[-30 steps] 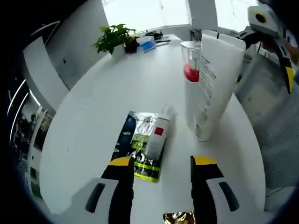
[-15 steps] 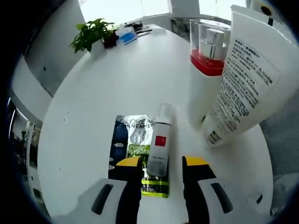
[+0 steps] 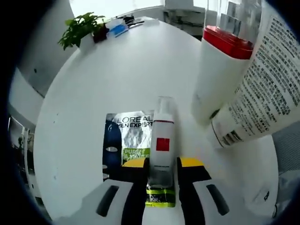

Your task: Arrange the skincare products in the storage area until every visible bottle or jar stands upright without overlapping.

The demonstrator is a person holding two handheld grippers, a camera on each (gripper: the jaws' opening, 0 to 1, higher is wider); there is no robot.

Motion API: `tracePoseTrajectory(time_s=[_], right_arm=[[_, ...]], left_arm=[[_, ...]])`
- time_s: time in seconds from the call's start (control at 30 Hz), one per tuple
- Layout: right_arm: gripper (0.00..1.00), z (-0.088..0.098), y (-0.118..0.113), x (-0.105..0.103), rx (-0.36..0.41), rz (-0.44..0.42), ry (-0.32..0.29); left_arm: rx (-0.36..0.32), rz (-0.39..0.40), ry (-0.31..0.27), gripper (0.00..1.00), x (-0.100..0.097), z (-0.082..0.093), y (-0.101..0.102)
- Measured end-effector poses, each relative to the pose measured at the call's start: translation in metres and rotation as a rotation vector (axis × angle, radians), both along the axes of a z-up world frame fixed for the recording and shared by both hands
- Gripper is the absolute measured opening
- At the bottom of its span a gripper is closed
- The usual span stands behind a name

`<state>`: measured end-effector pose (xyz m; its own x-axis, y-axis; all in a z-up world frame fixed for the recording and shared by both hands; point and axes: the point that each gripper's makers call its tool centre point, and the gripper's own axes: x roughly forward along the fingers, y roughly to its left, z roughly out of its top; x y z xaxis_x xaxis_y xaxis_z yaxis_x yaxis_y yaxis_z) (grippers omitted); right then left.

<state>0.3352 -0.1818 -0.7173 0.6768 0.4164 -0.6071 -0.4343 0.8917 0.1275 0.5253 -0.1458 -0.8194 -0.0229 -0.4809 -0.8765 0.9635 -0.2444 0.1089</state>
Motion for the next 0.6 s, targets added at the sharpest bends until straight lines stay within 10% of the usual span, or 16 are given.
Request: tracePoseTrajectory(time_s=[0.6], right_arm=[[0.96, -0.0022, 0.0014, 0.0042, 0.006, 0.015, 0.002]], left_arm=[[0.008, 0.071, 0.014, 0.16, 0.0028, -0.0018, 0.0027]])
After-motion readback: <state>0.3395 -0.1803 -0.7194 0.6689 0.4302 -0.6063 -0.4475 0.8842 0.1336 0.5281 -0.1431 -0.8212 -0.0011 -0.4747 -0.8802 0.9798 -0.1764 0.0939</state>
